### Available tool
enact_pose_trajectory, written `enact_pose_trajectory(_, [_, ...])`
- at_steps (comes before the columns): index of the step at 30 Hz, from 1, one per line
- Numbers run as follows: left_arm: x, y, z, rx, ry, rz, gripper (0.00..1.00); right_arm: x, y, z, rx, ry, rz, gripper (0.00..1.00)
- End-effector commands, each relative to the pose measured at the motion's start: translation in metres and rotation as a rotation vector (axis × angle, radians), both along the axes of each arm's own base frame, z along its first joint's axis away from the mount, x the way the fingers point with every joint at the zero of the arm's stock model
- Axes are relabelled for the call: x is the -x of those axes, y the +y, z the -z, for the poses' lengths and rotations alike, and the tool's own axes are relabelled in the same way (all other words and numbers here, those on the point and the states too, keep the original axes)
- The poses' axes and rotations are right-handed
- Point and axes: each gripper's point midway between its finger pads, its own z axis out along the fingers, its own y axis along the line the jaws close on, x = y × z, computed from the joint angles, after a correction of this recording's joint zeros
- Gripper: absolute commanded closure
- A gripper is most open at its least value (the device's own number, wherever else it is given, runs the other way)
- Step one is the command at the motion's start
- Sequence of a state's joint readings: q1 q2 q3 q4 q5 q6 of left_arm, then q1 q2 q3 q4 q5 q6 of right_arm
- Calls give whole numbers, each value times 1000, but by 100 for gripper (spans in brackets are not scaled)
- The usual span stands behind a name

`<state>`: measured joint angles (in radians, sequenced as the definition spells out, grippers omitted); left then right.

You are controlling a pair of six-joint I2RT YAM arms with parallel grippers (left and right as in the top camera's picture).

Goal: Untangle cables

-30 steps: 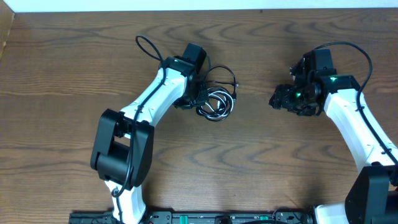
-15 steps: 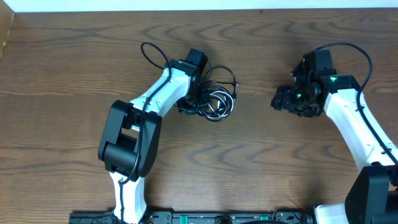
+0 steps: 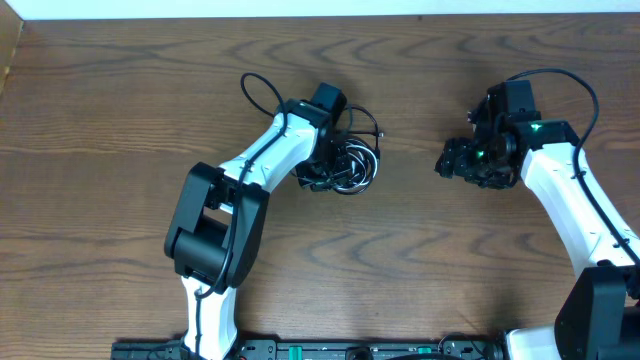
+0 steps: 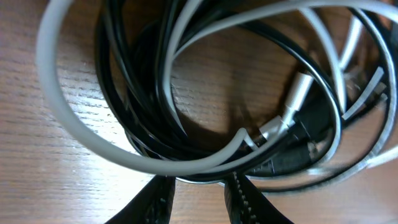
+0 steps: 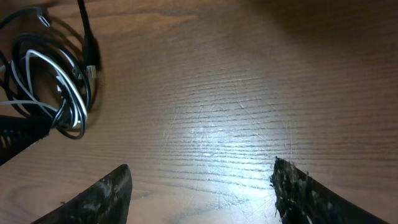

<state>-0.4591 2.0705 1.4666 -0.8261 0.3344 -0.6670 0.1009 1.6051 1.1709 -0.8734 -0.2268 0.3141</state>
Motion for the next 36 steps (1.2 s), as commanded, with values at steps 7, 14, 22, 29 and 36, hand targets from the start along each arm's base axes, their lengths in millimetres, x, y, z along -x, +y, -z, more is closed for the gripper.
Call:
enact_pose_trajectory(7, [-1,7,17,-58,55,-150,69,-2,0,-6,12,-18,-9,30])
enact_pose_trajectory(14, [18,26,36,-170,104,-264,69,-2,-1,-6,19,-19,-8,30])
enact_pose_trajectory(22, [34,45,50,-274,149,-438,80,-2,-1,-6,20,-21,-14,29])
enact_pose_trajectory(29, [10,74,51,-415,-12,-484,92,-2,-1,-6,19,-22,-14,28])
enact_pose_trajectory(36, [-15,55,30,-312,-131,-70,93,-3,3,-7,-3,-24,-22,29])
